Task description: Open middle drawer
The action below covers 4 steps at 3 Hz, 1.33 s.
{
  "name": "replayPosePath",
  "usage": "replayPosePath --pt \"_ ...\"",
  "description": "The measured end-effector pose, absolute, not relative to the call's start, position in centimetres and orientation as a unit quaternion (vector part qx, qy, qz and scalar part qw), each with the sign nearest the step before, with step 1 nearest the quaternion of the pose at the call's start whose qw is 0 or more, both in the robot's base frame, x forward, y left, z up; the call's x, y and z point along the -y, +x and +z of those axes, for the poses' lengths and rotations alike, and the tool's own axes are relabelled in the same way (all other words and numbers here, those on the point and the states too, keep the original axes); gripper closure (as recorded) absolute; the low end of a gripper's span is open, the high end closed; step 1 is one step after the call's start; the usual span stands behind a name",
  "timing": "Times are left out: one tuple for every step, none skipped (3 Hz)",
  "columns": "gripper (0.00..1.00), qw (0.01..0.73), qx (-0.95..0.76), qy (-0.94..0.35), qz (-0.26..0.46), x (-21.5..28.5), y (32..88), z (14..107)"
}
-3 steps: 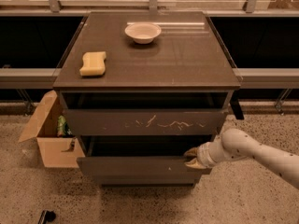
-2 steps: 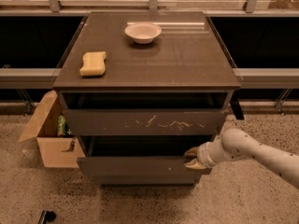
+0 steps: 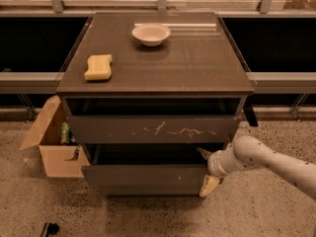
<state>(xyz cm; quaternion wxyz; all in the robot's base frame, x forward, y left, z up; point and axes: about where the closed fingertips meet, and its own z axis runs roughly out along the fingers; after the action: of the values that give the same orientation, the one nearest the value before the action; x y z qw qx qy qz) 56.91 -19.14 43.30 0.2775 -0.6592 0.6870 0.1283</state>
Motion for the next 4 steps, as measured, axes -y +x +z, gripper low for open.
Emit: replayPosePath --pt "0.00 0.270 -0.683 -0.664 0.141 18.7 56.6 42.9" --pt "0.00 0.253 -0.678 -0.670 0.162 18.1 56.0 42.5" --pt "0.13 0.236 -0.673 -0.677 0.181 17.5 55.2 42.1" --pt "0.41 0.215 -0.674 -0.679 0.199 17.3 54.0 41.5"
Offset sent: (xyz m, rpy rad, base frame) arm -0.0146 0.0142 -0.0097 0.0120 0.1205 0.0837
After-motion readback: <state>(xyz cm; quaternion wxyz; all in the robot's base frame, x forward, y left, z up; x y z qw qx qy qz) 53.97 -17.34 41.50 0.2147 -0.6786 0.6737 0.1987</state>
